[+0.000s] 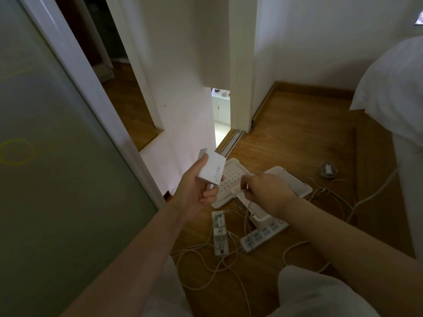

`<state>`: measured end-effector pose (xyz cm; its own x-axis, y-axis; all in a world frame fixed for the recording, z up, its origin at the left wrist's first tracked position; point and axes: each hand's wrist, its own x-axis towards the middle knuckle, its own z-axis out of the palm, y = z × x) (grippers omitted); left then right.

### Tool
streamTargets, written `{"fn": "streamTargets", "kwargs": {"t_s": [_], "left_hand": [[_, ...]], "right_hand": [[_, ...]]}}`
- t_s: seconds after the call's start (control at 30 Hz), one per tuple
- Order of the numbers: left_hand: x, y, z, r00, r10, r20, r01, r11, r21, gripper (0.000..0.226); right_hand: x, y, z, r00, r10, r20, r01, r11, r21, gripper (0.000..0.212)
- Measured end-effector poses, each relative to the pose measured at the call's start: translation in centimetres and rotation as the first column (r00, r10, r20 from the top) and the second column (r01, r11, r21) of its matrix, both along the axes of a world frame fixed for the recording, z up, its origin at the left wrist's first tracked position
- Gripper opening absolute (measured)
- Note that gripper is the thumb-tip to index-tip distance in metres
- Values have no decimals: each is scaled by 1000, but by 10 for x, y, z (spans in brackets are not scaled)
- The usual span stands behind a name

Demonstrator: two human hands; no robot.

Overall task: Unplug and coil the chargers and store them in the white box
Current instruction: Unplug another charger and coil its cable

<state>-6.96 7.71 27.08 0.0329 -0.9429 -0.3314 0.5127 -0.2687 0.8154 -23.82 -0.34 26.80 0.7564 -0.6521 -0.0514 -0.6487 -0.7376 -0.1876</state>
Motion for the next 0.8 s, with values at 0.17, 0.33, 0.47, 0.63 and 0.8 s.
{"fn": "streamTargets", "kwargs": {"t_s": [0.17,0.33,0.47,0.63,0.8], "left_hand": [[7,5,-10,973,-165,162,174,984,-39,46],[13,9,-26,964,-222,143,234,970,-71,46],[14,12,-36,984,-148,99,155,986,-69,49],[9,15,-44,993,-48,103,47,999,12,40],[18,13,-48,939,295,178,-314,945,90,65]], "right_hand": [[9,-5,-1,999,50,-6,-50,999,5,21],[9,0,-10,992,124,-18,-124,992,-3,19],[10,0,-18,968,182,-173,-204,972,-120,24],[9,-5,-21,982,61,-176,-71,996,-53,24],[1,-3,-18,989,64,-133,-57,997,52,30]]}}
